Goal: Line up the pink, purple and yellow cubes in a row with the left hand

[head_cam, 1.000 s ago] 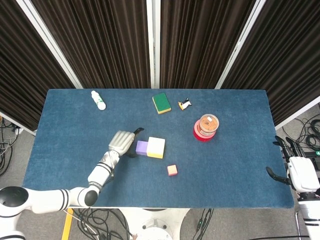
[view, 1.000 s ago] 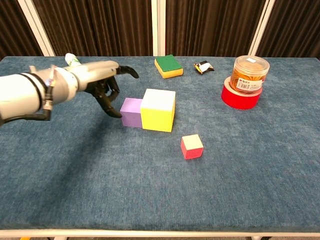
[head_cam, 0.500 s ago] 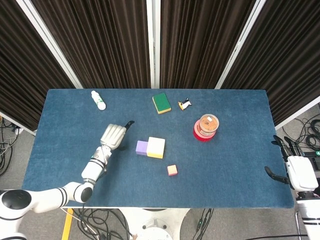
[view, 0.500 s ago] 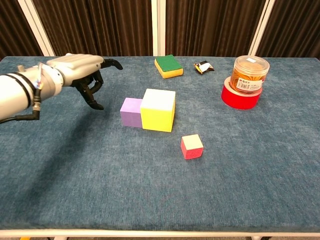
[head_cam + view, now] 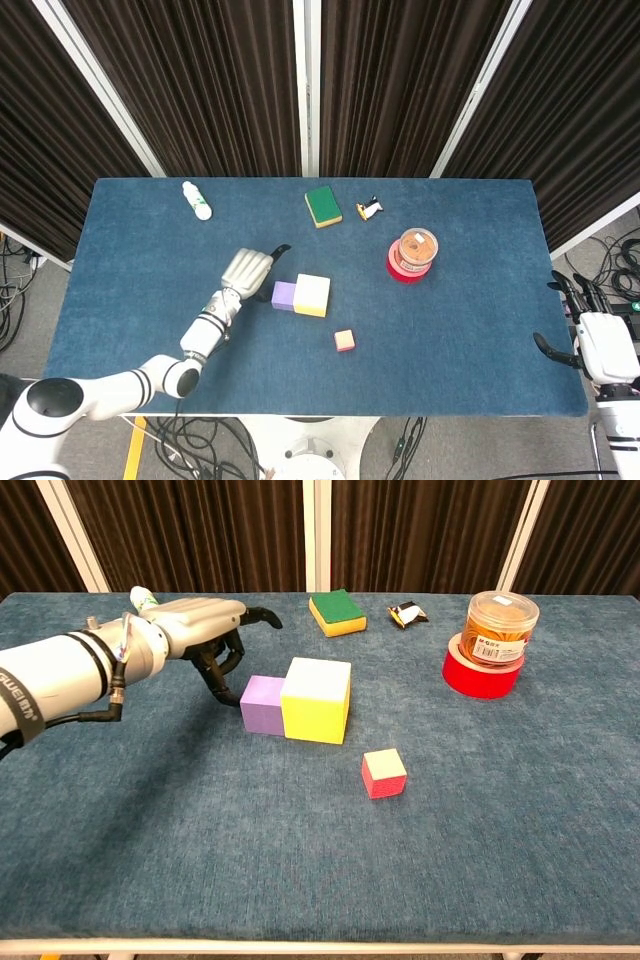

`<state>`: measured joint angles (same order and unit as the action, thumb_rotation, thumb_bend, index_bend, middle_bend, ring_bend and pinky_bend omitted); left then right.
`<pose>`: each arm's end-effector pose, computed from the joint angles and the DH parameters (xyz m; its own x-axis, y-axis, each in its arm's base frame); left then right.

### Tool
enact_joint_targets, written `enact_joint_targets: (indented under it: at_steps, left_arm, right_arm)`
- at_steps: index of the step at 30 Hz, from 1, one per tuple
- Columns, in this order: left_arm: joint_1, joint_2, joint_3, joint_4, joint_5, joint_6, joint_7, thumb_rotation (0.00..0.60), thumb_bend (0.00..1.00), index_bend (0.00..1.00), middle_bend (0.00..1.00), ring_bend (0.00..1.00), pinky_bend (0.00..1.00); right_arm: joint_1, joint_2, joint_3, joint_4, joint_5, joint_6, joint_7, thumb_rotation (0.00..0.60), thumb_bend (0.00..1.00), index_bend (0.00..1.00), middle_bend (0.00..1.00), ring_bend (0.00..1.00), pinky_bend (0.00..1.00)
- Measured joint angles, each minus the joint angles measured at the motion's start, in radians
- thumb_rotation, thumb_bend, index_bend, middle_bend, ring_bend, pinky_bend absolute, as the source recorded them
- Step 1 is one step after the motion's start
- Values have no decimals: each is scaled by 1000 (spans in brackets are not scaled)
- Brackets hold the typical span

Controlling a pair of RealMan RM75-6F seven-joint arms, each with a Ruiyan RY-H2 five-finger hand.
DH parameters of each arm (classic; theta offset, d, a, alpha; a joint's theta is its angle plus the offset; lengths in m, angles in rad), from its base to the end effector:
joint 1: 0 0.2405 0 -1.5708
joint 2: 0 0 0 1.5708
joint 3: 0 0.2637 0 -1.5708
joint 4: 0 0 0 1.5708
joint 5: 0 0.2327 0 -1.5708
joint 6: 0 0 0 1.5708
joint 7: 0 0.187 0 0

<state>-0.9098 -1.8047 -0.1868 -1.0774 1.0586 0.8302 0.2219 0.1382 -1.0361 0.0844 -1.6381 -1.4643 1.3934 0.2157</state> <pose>-0.1231 0.4367 -0.1236 0.4462 0.3067 0.8408 0.8670 -0.3812 -0.3210 -0.3241 -0.2519 0.1606 0.2388 -0.0360 0.9704 -0.9710 -0.0162 0.2383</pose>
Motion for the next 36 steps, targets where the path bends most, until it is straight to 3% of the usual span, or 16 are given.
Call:
enact_joint_targets:
  at_steps: [17, 25, 30, 36]
  left_arm:
    - [-15, -13, -26, 17, 7, -32, 11, 600, 87, 168, 856, 904, 953]
    - [54, 87, -17, -138, 29, 64, 9, 600, 86, 194, 854, 899, 952]
    - [105, 187, 23, -295, 170, 137, -68, 600, 96, 308, 891, 922, 981]
    - [100, 256, 103, -401, 399, 131, -184, 600, 166, 353, 921, 946, 1000]
  right_arm:
    - [-3, 5, 2, -6, 2, 3, -3, 600, 171, 23, 200, 0, 75]
    - [2, -1, 3, 3, -6, 1, 8, 600, 172, 23, 200, 0, 75]
    - [3, -4, 2, 6, -13, 2, 11, 600, 172, 23, 200, 0, 75]
    - [3, -4, 0, 0, -17, 5, 7, 600, 172, 20, 200, 0, 75]
